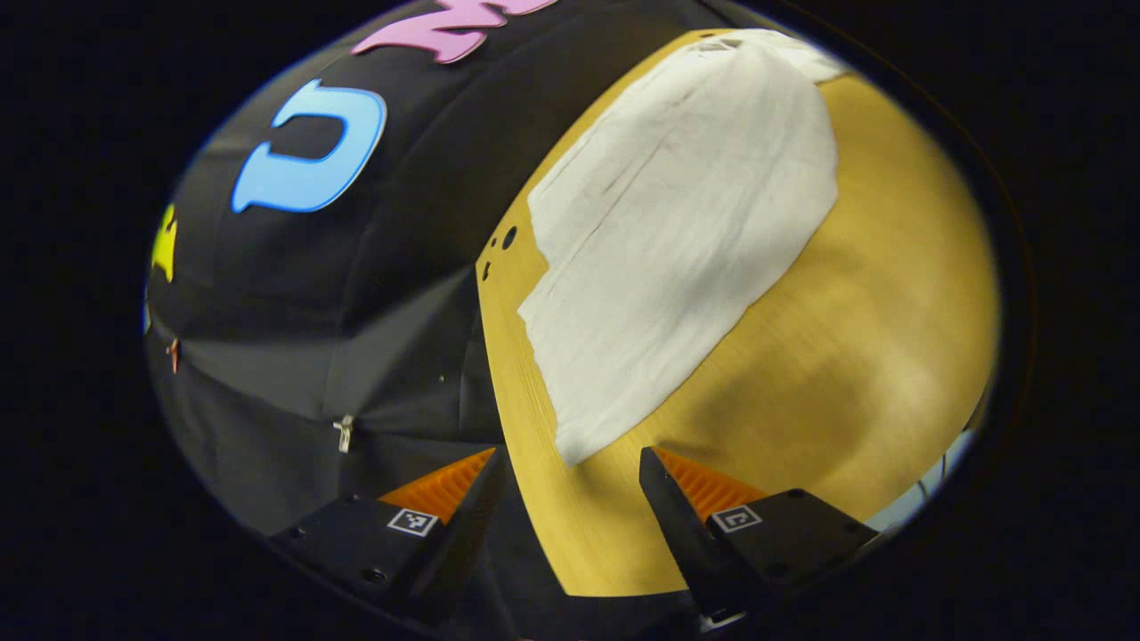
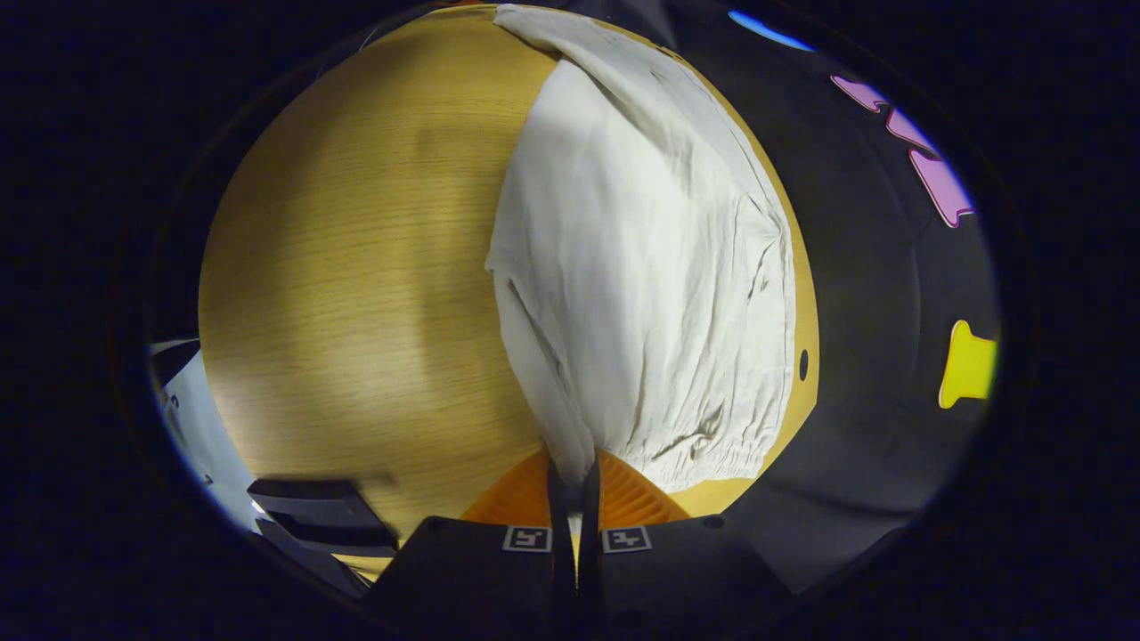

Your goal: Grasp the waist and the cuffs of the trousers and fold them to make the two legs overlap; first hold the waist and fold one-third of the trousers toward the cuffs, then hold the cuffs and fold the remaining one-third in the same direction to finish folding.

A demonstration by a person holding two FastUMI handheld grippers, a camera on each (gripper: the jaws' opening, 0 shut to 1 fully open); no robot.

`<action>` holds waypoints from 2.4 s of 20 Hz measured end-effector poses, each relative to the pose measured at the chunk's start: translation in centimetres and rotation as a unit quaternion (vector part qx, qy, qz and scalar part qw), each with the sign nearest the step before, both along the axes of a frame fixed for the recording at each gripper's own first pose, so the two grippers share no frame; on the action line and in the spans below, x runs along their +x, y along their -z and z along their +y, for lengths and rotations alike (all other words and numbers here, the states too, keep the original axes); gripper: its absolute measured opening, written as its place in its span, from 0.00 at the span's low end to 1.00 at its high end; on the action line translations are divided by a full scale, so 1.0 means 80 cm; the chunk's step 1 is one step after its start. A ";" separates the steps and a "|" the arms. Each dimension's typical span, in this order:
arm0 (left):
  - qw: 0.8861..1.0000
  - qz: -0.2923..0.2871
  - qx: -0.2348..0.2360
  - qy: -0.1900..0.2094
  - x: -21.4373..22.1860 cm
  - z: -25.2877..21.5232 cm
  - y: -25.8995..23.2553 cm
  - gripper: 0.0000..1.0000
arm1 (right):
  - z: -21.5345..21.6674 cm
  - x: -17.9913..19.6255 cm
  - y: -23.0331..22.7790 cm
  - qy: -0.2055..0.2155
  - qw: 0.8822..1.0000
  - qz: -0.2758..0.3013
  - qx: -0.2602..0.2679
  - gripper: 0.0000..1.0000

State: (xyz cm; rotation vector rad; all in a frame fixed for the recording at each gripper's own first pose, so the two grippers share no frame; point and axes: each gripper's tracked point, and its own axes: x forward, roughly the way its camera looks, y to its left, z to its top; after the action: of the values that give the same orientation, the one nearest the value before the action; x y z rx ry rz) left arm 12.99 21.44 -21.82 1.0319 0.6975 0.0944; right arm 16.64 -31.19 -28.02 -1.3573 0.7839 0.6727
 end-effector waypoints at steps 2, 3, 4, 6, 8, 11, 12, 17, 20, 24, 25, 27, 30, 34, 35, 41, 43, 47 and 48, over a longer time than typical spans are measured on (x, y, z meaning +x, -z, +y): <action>0.998 0.035 0.037 0.041 0.014 0.015 0.010 0.95 | -0.001 0.000 0.001 -0.014 1.000 0.002 -0.010 0.05; 0.995 0.055 0.050 0.060 0.015 0.018 0.015 0.95 | -0.002 0.000 0.001 -0.014 1.000 0.003 -0.011 0.06; 0.992 0.080 0.058 0.074 0.021 0.024 0.025 0.95 | -0.001 0.000 0.001 -0.013 1.000 0.005 -0.011 0.06; 0.983 0.126 0.088 0.100 0.036 0.038 0.040 0.95 | -0.002 -0.001 0.001 -0.013 1.000 0.015 -0.018 0.06; 0.978 0.139 0.101 0.120 0.046 0.036 0.038 0.83 | -0.003 -0.001 0.002 -0.011 0.999 0.024 -0.027 0.06; 0.968 0.173 0.111 0.144 0.067 0.038 0.045 0.71 | -0.002 -0.001 0.001 -0.011 0.999 0.024 -0.024 0.06; 0.964 0.181 0.120 0.151 0.072 0.036 0.045 0.58 | -0.003 0.000 0.002 -0.009 0.999 0.023 -0.026 0.06; 0.960 0.198 0.126 0.152 0.083 0.036 0.049 0.25 | -0.003 0.000 0.000 -0.018 0.999 0.010 -0.039 0.06; 0.958 0.200 0.131 0.158 0.082 0.038 0.052 0.12 | -0.008 0.003 -0.001 -0.018 0.999 -0.007 -0.051 0.05; 0.963 0.200 0.115 0.142 0.070 0.036 0.054 0.07 | -0.014 0.005 0.000 -0.016 0.998 -0.018 -0.056 0.05; 0.964 0.198 0.110 0.138 0.070 0.035 0.051 0.06 | -0.014 0.008 0.000 -0.015 0.999 -0.016 -0.050 0.05; 0.976 0.172 0.077 0.114 0.070 0.036 0.047 0.06 | -0.027 0.009 -0.001 0.004 0.999 -0.013 -0.044 0.06; 0.990 0.116 0.033 0.078 0.071 0.030 0.016 0.05 | -0.041 0.016 -0.014 0.042 0.999 -0.024 -0.017 0.05; 0.995 0.061 0.019 0.080 0.090 0.019 -0.032 0.05 | -0.057 0.036 -0.043 0.092 0.994 -0.048 0.015 0.05; 0.996 0.050 0.014 0.077 0.095 0.019 -0.041 0.05 | -0.059 0.042 -0.052 0.110 0.992 -0.054 0.030 0.05; 0.997 0.009 -0.002 0.078 0.140 0.004 -0.094 0.05 | -0.069 0.085 -0.118 0.220 0.962 -0.110 0.116 0.05; 0.997 -0.006 -0.005 0.079 0.160 -0.003 -0.115 0.05 | -0.073 0.103 -0.140 0.269 0.943 -0.126 0.151 0.05; 0.996 -0.045 -0.018 0.080 0.215 -0.015 -0.159 0.05 | -0.075 0.128 -0.181 0.345 0.902 -0.156 0.209 0.05; 0.995 -0.054 -0.019 0.083 0.231 -0.020 -0.170 0.05 | -0.071 0.131 -0.198 0.354 0.894 -0.164 0.218 0.05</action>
State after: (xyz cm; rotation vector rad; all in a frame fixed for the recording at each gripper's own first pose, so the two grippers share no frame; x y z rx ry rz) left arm 31.46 19.87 -8.20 1.0374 0.5115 -0.0081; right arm 27.09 -36.87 -12.14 -0.6633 0.7266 0.0198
